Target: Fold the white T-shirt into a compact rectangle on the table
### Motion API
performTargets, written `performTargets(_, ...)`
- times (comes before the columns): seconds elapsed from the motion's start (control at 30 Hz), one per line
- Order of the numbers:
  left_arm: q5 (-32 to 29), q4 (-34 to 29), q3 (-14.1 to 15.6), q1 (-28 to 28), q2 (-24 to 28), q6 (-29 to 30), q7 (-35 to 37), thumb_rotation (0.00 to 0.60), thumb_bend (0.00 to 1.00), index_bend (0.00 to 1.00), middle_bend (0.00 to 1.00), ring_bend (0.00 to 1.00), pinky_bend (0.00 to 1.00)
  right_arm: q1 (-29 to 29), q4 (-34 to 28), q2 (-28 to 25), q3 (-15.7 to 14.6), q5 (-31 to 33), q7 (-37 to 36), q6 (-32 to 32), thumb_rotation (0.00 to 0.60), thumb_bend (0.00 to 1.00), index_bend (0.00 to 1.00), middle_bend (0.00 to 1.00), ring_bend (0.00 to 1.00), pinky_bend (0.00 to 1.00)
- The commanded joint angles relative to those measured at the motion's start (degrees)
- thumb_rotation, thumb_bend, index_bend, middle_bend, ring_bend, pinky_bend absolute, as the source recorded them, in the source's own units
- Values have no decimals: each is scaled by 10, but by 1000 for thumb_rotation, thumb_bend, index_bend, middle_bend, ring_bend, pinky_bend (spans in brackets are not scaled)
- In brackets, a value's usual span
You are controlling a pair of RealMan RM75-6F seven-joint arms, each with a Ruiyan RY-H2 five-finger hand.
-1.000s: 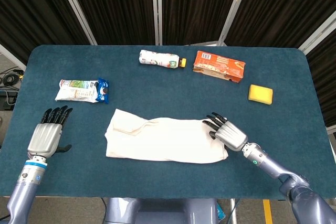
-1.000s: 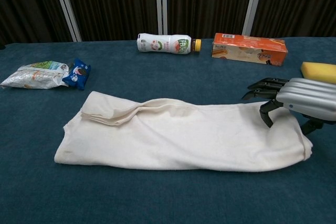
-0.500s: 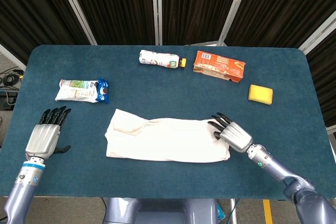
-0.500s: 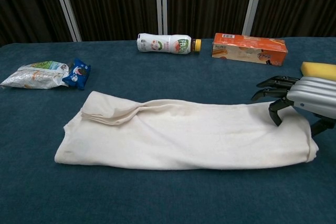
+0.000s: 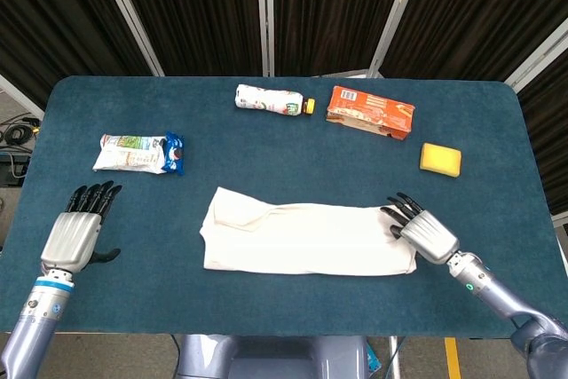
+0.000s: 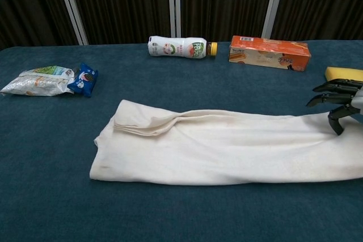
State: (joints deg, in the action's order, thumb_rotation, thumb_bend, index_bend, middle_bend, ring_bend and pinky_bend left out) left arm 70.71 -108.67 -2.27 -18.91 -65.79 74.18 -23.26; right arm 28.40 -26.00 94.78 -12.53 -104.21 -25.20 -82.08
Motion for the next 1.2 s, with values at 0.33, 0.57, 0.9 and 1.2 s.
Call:
performTargets(0.33, 26, -10, 4, 6, 8, 4, 16, 600, 125, 0, 0, 0, 0, -42, 42, -42, -9, 5, 39, -9, 600, 428, 687, 149, 0, 0)
performTargets(0.57, 33, -14, 4, 8, 12, 1, 23, 600, 125, 0, 0, 0, 0, -61, 47, -64, -10, 9, 49, -9, 600, 427, 689, 149, 0, 0)
performTargets(0.9, 35, -19, 2, 11, 19, 2, 34, 600, 125, 0, 0, 0, 0, -36, -23, -78, -2, -6, 57, -48, 600, 426, 697, 149, 0, 0)
performTargets(1.2, 29, -17, -3, 11, 29, -5, 52, 600, 125, 0, 0, 0, 0, 44, -211, -114, 25, -21, 132, -9, 600, 428, 702, 140, 0, 0)
